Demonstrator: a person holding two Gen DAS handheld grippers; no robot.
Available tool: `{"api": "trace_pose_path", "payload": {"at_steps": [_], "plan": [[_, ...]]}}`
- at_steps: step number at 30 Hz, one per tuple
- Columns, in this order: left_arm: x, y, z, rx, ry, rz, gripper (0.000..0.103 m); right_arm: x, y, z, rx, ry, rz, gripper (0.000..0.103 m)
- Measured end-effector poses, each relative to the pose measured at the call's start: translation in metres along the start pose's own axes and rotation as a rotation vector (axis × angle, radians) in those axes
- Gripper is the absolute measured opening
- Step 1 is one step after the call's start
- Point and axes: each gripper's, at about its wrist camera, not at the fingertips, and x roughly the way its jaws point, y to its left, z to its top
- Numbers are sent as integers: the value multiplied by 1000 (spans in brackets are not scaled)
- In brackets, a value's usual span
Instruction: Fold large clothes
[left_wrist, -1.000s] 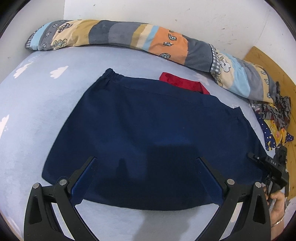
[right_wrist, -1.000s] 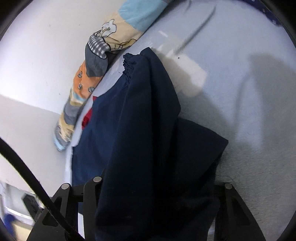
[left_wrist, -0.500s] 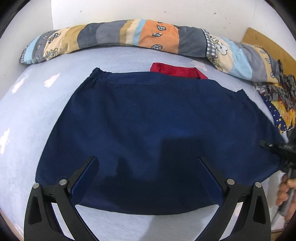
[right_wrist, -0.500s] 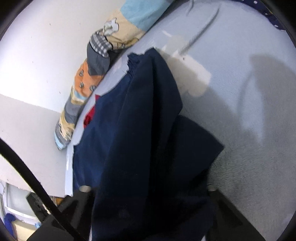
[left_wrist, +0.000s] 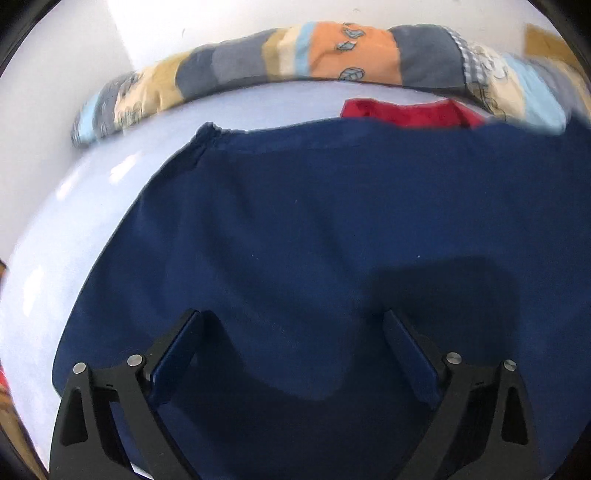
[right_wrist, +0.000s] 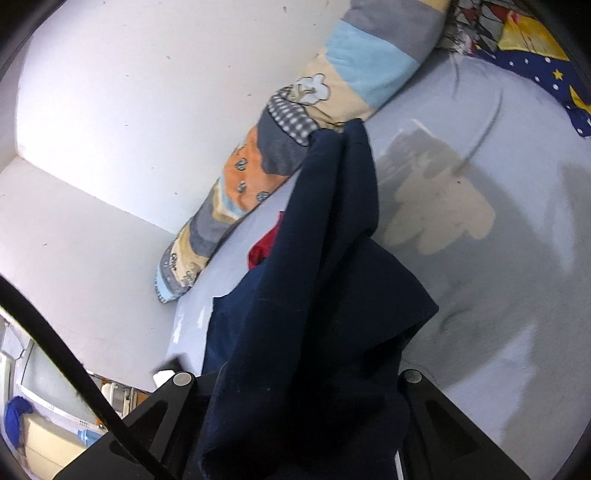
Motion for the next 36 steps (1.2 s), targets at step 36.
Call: {"api": "trace_pose_path", "payload": {"at_steps": [36], "plan": [[-76,37,-15,-78,-165,151,87,-5,17,3,19,-18,51,10]]}}
